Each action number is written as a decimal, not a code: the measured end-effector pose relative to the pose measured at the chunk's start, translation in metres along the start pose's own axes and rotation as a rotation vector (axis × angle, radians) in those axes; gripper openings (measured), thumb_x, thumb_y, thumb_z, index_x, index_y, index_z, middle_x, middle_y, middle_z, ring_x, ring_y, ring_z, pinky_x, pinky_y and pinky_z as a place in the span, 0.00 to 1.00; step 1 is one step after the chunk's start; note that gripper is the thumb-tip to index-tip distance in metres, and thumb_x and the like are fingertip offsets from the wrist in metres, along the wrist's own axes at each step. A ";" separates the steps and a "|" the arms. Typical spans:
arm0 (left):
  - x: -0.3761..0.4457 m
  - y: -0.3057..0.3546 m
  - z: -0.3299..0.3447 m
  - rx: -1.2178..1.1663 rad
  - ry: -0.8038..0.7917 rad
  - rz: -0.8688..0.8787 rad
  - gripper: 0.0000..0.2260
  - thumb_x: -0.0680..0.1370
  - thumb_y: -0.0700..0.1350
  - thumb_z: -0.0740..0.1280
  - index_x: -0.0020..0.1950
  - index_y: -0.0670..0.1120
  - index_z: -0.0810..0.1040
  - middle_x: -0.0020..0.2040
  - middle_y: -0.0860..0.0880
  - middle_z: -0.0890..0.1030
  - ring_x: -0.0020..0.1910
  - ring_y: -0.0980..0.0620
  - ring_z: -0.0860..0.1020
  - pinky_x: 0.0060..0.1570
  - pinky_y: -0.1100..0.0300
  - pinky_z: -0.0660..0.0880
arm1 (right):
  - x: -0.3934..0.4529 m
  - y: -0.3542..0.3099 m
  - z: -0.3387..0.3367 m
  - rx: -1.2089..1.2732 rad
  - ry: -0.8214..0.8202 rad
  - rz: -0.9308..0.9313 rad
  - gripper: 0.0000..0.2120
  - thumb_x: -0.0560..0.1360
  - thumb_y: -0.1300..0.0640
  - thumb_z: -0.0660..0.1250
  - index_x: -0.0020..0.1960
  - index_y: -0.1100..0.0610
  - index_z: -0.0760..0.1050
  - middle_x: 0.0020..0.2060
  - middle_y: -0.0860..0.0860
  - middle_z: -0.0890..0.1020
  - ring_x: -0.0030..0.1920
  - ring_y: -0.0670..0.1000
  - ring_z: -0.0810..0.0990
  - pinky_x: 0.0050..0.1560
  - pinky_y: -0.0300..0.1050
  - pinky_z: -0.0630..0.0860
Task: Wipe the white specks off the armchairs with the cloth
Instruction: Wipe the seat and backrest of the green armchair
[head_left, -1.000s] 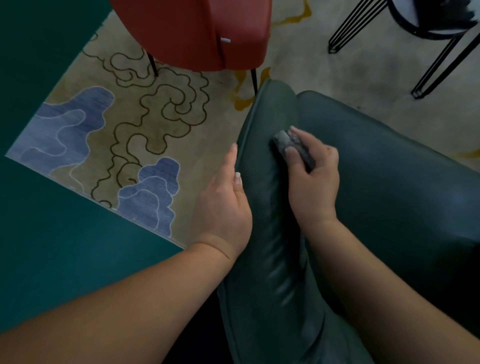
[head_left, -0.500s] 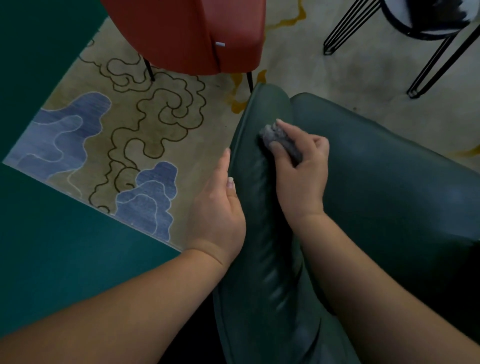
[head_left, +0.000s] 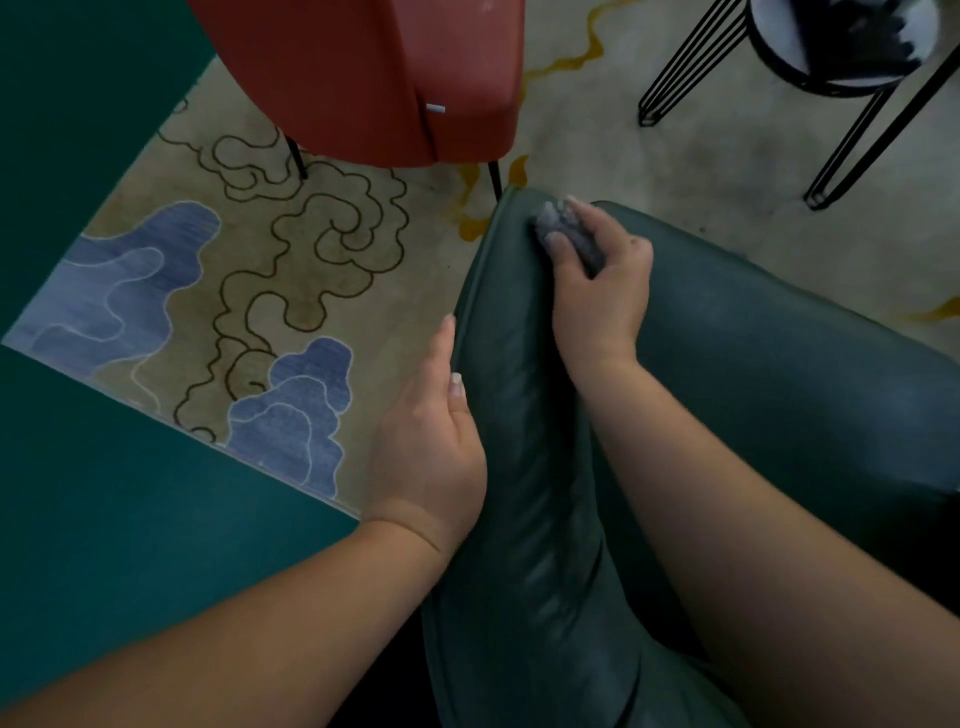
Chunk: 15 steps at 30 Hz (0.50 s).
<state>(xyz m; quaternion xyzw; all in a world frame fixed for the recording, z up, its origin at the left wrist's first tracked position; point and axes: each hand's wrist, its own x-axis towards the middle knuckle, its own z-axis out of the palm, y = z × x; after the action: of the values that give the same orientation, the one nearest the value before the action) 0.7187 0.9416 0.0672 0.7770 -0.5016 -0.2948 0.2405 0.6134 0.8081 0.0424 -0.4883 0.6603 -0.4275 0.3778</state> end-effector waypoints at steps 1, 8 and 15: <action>0.000 0.000 0.000 0.000 -0.003 -0.007 0.23 0.82 0.46 0.51 0.77 0.59 0.55 0.58 0.47 0.79 0.49 0.46 0.76 0.46 0.53 0.72 | 0.009 0.002 0.002 0.002 0.010 0.028 0.15 0.77 0.57 0.68 0.63 0.49 0.77 0.52 0.51 0.69 0.46 0.37 0.72 0.50 0.17 0.63; 0.000 0.002 -0.001 0.014 -0.013 -0.009 0.23 0.82 0.46 0.51 0.77 0.59 0.54 0.60 0.49 0.78 0.51 0.48 0.76 0.46 0.56 0.70 | 0.044 0.026 0.005 0.087 0.048 0.308 0.15 0.78 0.54 0.65 0.64 0.51 0.75 0.56 0.46 0.77 0.53 0.43 0.76 0.52 0.31 0.67; 0.001 -0.001 0.001 0.013 -0.009 0.004 0.23 0.82 0.46 0.51 0.77 0.59 0.55 0.61 0.48 0.78 0.52 0.47 0.76 0.46 0.58 0.67 | 0.049 0.016 0.007 -0.053 -0.055 0.075 0.13 0.79 0.52 0.64 0.62 0.47 0.76 0.58 0.51 0.75 0.46 0.37 0.74 0.55 0.29 0.68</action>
<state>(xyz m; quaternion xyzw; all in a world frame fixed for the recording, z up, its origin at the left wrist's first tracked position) 0.7187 0.9407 0.0654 0.7761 -0.5063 -0.2942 0.2338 0.6025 0.7617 0.0207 -0.4847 0.6787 -0.3816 0.3985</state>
